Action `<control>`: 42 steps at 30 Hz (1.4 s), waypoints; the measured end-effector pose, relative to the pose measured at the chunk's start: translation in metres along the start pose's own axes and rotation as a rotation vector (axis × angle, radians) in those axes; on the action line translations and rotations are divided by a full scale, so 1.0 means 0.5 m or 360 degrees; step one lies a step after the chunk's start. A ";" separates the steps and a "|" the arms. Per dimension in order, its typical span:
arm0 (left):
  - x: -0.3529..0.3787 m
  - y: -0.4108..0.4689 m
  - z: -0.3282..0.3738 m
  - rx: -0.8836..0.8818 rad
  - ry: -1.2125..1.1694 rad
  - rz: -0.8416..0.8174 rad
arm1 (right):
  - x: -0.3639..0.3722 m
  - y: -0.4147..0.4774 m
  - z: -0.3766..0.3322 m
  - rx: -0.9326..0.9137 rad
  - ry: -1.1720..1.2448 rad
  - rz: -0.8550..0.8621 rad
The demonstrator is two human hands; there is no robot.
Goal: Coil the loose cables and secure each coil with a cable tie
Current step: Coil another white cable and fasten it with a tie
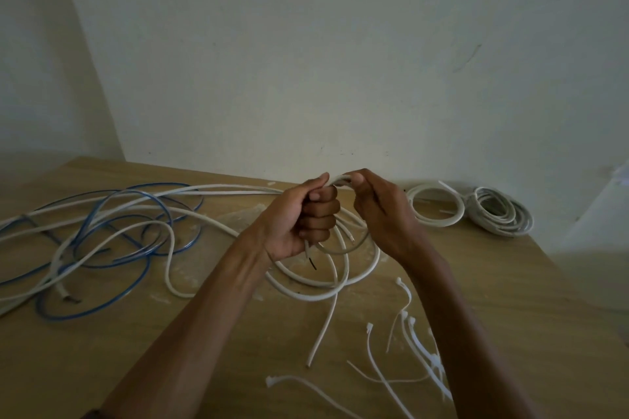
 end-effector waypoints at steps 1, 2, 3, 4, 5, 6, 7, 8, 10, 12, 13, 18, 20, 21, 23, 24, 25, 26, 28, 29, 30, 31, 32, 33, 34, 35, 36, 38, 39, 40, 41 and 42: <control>-0.001 0.002 0.003 0.0036 -0.0007 0.0052 | 0.001 0.001 0.001 -0.0003 -0.0020 0.0005; -0.004 0.004 0.006 0.0078 -0.0022 0.0081 | 0.002 0.002 0.001 0.0014 -0.0037 0.0007; -0.008 0.004 0.009 0.0122 -0.0062 0.0078 | 0.001 0.002 0.005 0.0054 -0.0030 0.0001; -0.013 0.004 0.014 0.0165 -0.0127 0.0052 | -0.001 0.002 0.013 0.0116 0.0016 -0.0032; -0.021 0.002 0.024 0.0210 -0.0205 0.0015 | -0.004 -0.001 0.026 0.0176 0.0001 -0.0110; -0.030 -0.003 0.036 0.0259 -0.0276 -0.0022 | -0.007 -0.005 0.043 0.0225 -0.0106 -0.0240; -0.042 -0.010 0.052 0.0316 -0.0328 -0.0053 | -0.011 -0.011 0.062 0.0258 -0.0275 -0.0404; -0.055 -0.018 0.070 0.0371 -0.0370 -0.0094 | -0.014 -0.016 0.081 0.0302 -0.0397 -0.0529; -0.078 -0.037 0.103 0.0442 -0.0480 -0.0245 | -0.031 -0.016 0.099 0.0374 -0.0451 -0.0470; -0.100 -0.048 0.121 0.0499 -0.0591 -0.0290 | -0.057 -0.007 0.089 0.0410 -0.0451 -0.0120; -0.113 -0.052 0.127 0.0533 -0.0648 -0.0275 | -0.070 -0.003 0.079 0.0400 -0.0472 0.0078; -0.138 -0.086 0.156 0.0827 -0.0709 0.0048 | -0.124 -0.008 0.071 0.0359 -0.0054 0.0347; -0.129 -0.092 0.159 0.0931 -0.0527 0.0295 | -0.131 -0.010 0.062 0.0369 0.0010 0.0212; -0.121 -0.089 0.156 0.0961 -0.0452 0.0365 | -0.131 -0.008 0.052 0.0372 -0.0073 0.0154; -0.099 -0.076 0.145 0.0982 -0.0278 0.0445 | -0.120 -0.004 0.032 0.0303 -0.0327 0.0049; -0.087 -0.067 0.137 0.0985 -0.0178 0.0478 | -0.109 -0.004 0.023 0.0269 -0.0430 -0.0024; -0.076 -0.057 0.129 0.0985 -0.0078 0.0505 | -0.095 -0.003 0.016 0.0264 -0.0490 -0.0108; -0.065 -0.048 0.120 0.0979 0.0021 0.0521 | -0.081 -0.003 0.010 0.0275 -0.0521 -0.0198; -0.049 -0.036 0.101 0.0968 0.0255 0.0535 | -0.054 -0.006 -0.002 0.0290 -0.0520 -0.0338; -0.042 -0.034 0.093 0.0969 0.0415 0.0542 | -0.045 -0.005 -0.009 0.0282 -0.0488 -0.0355; -0.035 -0.032 0.085 0.0967 0.0630 0.0570 | -0.040 -0.005 -0.017 0.0267 -0.0437 -0.0349; -0.026 -0.032 0.077 0.0952 0.0899 0.0618 | -0.037 -0.004 -0.025 0.0248 -0.0375 -0.0345; -0.018 -0.032 0.069 0.0925 0.1185 0.0669 | -0.033 -0.004 -0.033 0.0239 -0.0299 -0.0359; -0.011 -0.029 0.060 0.0904 0.1427 0.0701 | -0.030 -0.005 -0.041 0.0248 -0.0215 -0.0398; -0.007 -0.025 0.051 0.0887 0.1605 0.0707 | -0.027 -0.007 -0.048 0.0264 -0.0129 -0.0451; -0.006 -0.021 0.042 0.0871 0.1737 0.0695 | -0.025 -0.009 -0.056 0.0267 -0.0052 -0.0496; -0.006 -0.017 0.034 0.0854 0.1850 0.0678 | -0.025 -0.011 -0.062 0.0251 -0.0009 -0.0516; -0.009 -0.009 0.021 0.0810 0.1978 0.0622 | -0.032 -0.011 -0.070 0.0196 -0.0035 -0.0434; -0.007 -0.007 0.018 0.0791 0.1992 0.0600 | -0.037 -0.008 -0.071 0.0168 -0.0092 -0.0350; -0.005 -0.008 0.018 0.0765 0.1973 0.0591 | -0.040 -0.007 -0.071 0.0138 -0.0155 -0.0259; -0.002 -0.009 0.019 0.0725 0.1902 0.0590 | -0.043 -0.005 -0.067 0.0108 -0.0207 -0.0173; -0.001 -0.010 0.020 0.0653 0.1769 0.0583 | -0.044 -0.003 -0.060 0.0088 -0.0243 -0.0091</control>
Point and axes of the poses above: each hand's wrist, its own y-axis towards the middle knuckle, its own x-axis out of the palm, z = x × y, the point moved 3 cm from there along y, towards the middle knuckle, and after that the axes turned 1 degree about -z, right-handed, at the moved point
